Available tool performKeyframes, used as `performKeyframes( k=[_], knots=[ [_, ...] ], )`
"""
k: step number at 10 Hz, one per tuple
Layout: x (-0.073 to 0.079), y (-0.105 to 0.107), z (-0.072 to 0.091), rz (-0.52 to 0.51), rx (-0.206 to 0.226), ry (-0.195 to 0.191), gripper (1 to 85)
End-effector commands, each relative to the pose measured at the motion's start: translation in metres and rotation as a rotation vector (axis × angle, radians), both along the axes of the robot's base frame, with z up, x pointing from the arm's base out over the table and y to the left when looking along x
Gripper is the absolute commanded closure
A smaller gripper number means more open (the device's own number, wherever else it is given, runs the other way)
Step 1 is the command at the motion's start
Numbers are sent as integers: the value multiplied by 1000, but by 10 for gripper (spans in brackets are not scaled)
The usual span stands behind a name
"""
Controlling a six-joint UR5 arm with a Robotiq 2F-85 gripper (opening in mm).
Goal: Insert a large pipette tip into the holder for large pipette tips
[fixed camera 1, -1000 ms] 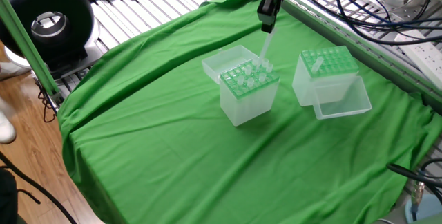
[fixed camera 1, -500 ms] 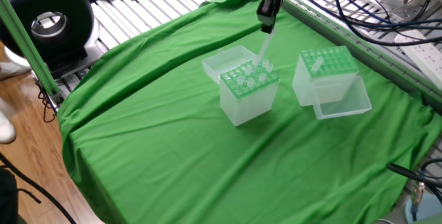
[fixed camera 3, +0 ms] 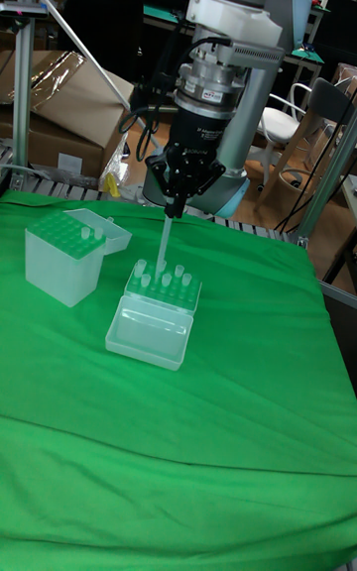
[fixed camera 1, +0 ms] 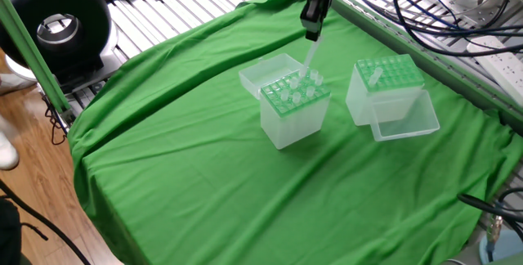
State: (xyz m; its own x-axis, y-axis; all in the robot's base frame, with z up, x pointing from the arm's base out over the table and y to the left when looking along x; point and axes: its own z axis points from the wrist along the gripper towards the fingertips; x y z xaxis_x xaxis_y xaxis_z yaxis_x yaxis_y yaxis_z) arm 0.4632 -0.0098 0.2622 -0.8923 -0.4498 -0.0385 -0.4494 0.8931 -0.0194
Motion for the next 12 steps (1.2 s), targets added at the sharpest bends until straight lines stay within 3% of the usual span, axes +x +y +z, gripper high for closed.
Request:
performKeyframes(
  k=[1, 3, 6, 9, 10, 12],
  knots=[
    [-3, 3, -1, 59, 13, 17, 523],
    [-5, -1, -2, 70, -1, 23, 467],
    [-4, -11, 5, 91, -1, 10, 520],
    [-23, -40, 14, 159, 27, -13, 557],
    [-23, -42, 15, 172, 29, -19, 533],
    [-27, -57, 14, 38, -23, 0, 567]
  ],
)
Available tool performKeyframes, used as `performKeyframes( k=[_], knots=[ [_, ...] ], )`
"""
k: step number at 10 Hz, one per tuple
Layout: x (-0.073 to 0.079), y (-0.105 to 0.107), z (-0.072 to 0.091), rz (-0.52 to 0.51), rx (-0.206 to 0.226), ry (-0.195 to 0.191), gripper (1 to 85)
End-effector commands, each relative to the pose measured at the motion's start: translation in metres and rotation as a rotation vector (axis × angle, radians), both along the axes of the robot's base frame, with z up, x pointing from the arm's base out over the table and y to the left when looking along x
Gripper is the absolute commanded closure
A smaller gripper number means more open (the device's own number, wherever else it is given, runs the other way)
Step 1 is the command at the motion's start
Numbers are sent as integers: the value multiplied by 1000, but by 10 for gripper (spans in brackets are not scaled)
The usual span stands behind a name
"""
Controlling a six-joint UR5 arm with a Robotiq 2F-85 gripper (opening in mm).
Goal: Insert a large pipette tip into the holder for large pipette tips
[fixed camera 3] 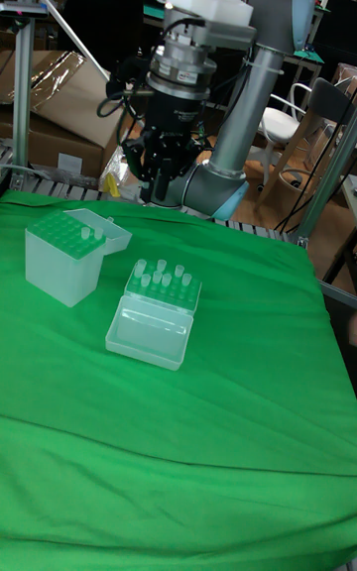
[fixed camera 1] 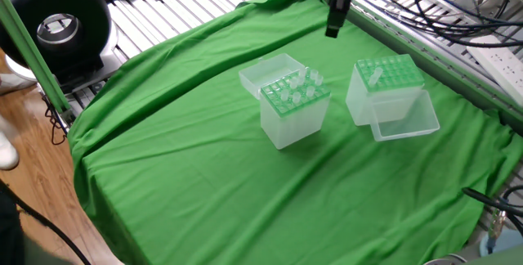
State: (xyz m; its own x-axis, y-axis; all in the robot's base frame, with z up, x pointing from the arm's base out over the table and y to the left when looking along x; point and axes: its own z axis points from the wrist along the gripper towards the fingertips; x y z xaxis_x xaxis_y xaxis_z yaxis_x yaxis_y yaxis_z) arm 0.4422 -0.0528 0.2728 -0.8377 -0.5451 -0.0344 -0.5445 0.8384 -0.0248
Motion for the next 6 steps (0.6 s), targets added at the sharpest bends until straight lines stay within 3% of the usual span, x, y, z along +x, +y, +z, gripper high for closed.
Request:
performKeyframes(
  k=[1, 3, 5, 6],
  knots=[
    [-7, -12, 4, -155, -5, -1, 577],
    [-8, -9, 4, -189, 8, 6, 560],
    [-22, -49, -9, -71, 47, -18, 510],
    [-30, -65, -22, -48, 46, -44, 520]
  ],
)
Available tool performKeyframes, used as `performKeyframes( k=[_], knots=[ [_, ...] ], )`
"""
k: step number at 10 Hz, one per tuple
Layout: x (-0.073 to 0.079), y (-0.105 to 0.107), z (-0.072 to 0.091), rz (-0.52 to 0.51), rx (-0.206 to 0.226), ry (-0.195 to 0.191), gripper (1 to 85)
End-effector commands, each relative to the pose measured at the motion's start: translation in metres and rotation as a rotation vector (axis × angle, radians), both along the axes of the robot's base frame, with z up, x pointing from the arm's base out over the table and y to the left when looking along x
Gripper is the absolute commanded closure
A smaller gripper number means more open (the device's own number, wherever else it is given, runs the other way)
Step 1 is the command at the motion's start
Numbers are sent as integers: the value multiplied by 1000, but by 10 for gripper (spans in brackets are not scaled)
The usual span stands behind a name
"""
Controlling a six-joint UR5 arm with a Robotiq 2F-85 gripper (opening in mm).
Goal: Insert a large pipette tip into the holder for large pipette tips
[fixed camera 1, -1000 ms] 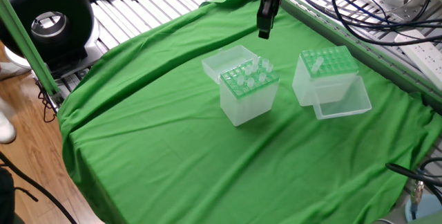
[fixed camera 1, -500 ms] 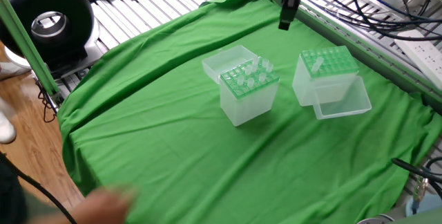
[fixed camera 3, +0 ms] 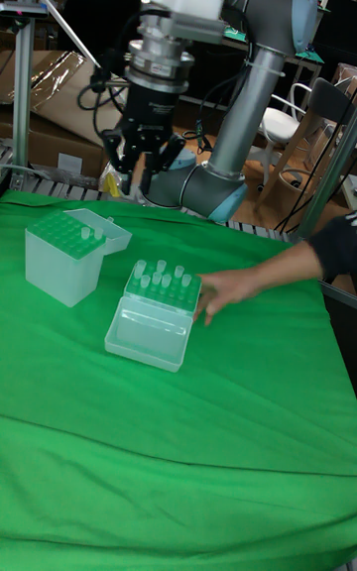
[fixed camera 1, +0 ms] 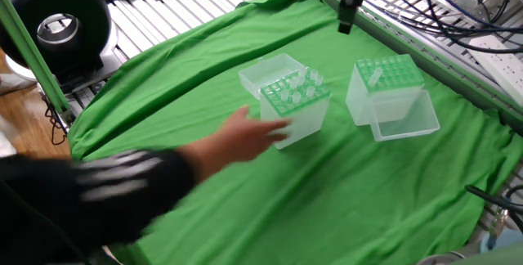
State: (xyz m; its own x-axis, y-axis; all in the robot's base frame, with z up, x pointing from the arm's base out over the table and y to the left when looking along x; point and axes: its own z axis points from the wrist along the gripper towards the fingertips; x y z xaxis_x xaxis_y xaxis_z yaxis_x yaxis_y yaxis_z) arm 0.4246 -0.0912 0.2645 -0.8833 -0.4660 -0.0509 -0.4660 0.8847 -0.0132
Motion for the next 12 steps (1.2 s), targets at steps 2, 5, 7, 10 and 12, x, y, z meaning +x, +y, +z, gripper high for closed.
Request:
performKeyframes(
  k=[2, 5, 7, 10, 12],
  knots=[
    [-22, -32, -29, 45, 33, -67, 533],
    [-20, -21, -47, 22, 49, -108, 540],
    [-13, -19, -56, 31, 69, -147, 540],
    [-8, -16, -64, 39, 87, -175, 540],
    [-25, -29, -70, 39, 37, -105, 540]
  ],
)
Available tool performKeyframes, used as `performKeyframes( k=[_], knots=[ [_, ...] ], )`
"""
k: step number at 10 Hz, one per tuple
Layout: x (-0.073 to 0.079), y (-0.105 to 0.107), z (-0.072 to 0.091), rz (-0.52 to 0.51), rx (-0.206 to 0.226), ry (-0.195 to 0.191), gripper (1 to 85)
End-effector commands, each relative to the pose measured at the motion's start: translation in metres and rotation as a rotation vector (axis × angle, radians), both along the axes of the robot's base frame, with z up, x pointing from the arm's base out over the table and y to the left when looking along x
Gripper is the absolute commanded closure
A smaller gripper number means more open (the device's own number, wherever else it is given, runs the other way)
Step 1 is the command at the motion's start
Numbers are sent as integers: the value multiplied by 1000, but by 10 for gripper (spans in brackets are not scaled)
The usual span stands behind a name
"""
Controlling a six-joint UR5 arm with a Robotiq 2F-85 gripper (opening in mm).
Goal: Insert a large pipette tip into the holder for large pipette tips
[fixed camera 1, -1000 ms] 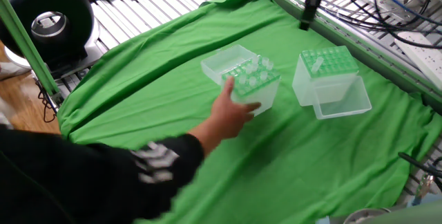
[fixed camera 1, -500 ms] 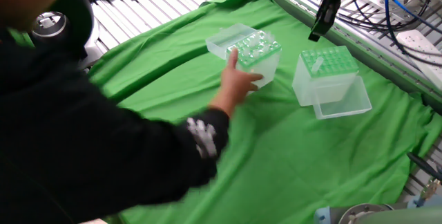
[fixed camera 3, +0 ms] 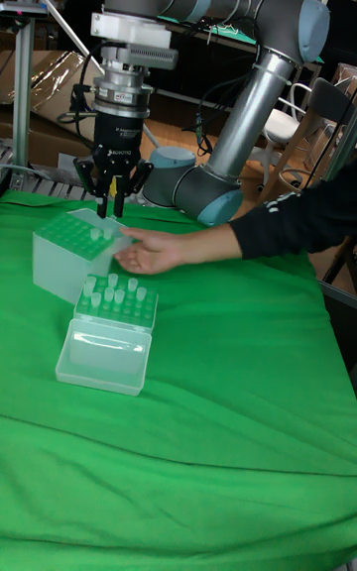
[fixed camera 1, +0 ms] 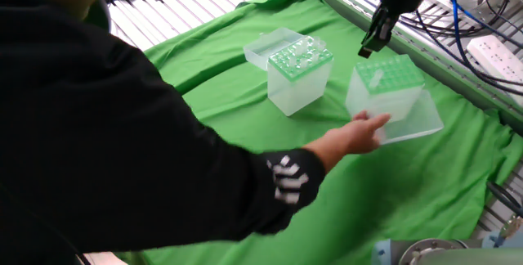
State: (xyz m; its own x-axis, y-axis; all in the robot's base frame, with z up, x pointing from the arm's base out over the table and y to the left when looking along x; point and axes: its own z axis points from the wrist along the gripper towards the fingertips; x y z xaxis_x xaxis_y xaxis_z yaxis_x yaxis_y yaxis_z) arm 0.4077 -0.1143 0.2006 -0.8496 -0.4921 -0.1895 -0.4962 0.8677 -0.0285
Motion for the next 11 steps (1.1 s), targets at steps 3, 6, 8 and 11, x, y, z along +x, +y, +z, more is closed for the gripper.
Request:
performKeyframes(
  k=[3, 6, 8, 11],
  knots=[
    [-26, -6, -8, 11, -20, 93, 530],
    [-10, 20, -38, -82, -24, 44, 510],
    [-17, 54, -27, -165, -39, 68, 520],
    [-17, 65, -22, -204, -97, 86, 570]
  ],
)
